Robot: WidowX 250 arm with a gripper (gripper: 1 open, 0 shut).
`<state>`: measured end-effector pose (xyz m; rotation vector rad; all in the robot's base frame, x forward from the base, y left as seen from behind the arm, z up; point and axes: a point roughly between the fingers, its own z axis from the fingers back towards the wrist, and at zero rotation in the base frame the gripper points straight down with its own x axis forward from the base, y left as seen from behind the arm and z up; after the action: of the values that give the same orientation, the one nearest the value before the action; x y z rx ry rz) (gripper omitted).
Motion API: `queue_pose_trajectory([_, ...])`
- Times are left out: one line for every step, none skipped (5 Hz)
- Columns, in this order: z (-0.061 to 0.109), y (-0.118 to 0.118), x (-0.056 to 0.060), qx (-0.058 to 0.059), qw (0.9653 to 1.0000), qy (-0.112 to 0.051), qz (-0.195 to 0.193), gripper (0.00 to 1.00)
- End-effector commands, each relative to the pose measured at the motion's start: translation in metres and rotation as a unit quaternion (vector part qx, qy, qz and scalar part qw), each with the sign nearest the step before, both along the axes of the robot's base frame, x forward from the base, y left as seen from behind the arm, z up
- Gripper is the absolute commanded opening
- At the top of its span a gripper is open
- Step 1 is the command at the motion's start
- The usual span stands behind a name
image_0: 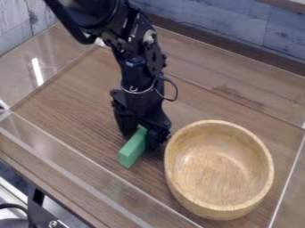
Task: Put green stick into wooden bowl
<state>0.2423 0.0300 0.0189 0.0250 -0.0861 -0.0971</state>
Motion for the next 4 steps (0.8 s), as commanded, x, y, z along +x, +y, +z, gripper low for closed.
queue_pose_trajectory([0.0076, 0.0052, 0.0072, 0.004, 0.9997, -0.022, 0.013, 1.0])
queue_pose_trajectory([0.0079, 0.0062, 0.0083, 0.005, 0.9995, -0.025, 0.017, 1.0])
queue_pose_trajectory([0.0079, 0.0069, 0.0095, 0.005, 0.9994, -0.028, 0.021, 1.0])
queue_pose_trajectory([0.0076, 0.0076, 0.0103, 0.006, 0.9992, -0.031, 0.025, 1.0])
